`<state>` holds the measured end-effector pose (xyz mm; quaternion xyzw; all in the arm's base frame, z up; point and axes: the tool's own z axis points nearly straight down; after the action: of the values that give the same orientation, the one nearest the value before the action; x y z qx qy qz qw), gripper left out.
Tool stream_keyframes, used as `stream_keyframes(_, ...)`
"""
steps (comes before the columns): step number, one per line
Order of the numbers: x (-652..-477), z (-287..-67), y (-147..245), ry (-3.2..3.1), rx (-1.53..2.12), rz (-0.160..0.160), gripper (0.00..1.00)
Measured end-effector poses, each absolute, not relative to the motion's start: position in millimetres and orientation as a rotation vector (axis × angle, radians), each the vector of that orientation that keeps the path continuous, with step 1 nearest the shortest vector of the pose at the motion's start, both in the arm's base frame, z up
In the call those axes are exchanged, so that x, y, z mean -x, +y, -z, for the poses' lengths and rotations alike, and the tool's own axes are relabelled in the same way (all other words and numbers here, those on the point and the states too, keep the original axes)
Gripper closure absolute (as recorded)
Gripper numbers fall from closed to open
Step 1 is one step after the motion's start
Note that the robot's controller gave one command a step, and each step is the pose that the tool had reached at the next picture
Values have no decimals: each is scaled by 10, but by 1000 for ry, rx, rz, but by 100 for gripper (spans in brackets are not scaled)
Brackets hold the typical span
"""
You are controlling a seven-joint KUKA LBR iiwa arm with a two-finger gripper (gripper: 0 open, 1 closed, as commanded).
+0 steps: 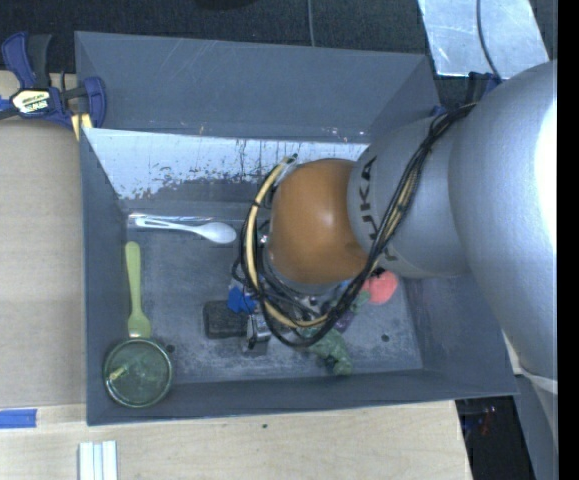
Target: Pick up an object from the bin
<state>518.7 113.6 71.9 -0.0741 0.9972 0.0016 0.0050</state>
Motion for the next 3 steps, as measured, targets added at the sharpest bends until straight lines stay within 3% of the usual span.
stream_keyframes(1, -5188, -719, 1136, 3123, 232, -5, 100)
stream_keyframes(2, -5114, -1155, 1108, 3128, 250, -2, 100)
stream_keyframes(3, -5099, -1847, 1183, 3126, 209, -5, 100)
